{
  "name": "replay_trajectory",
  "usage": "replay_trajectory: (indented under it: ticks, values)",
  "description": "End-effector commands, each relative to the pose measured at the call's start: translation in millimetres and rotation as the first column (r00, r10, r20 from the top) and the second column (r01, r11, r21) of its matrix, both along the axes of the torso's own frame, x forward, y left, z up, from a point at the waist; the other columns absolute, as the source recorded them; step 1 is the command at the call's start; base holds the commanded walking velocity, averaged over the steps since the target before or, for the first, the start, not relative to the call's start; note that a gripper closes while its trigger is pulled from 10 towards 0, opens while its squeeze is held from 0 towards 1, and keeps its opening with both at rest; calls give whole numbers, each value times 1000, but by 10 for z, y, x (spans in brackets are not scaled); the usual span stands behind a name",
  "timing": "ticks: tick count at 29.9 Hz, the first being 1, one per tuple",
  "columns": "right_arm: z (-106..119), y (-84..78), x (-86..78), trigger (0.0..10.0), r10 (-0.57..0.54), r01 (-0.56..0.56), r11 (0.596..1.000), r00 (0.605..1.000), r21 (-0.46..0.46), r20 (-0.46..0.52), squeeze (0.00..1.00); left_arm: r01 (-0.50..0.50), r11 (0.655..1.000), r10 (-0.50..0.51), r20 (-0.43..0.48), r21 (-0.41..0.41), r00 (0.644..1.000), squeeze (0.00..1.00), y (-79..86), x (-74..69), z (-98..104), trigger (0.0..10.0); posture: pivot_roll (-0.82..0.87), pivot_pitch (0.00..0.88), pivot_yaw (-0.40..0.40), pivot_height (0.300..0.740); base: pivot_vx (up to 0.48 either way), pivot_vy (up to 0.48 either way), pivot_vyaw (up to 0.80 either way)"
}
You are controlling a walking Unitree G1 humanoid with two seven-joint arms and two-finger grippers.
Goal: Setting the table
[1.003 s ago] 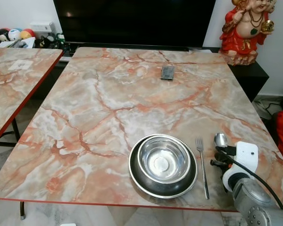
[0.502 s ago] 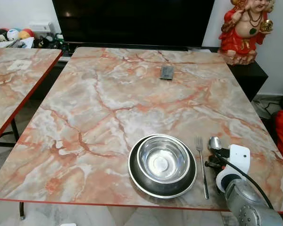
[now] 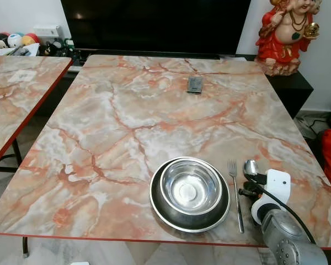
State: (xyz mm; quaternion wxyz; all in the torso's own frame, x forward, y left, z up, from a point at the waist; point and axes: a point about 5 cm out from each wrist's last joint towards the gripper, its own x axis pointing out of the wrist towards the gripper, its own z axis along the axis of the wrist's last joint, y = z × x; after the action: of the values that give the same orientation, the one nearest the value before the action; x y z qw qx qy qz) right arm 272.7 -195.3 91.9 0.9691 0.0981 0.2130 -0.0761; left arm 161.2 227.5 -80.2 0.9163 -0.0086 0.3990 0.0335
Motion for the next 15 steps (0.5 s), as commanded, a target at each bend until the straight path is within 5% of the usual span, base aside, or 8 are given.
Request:
replay_trajectory:
  ticks: [1, 15]
  values:
    - [-16, -30, 4, 10000, -5, 5, 1000, 1000, -16, -9, 0, -4, 1000, 4, -37, 5, 999, 0, 30, -84, -34, 10000, -37, 139, -21, 740, 0, 0, 0]
    - [-69, -26, -3, 10000, 7, -8, 1000, 1000, -27, -21, 0, -4, 1000, 4, -38, 7, 999, 0, 40, -88, -34, 10000, -34, 145, -20, 740, 0, 0, 0]
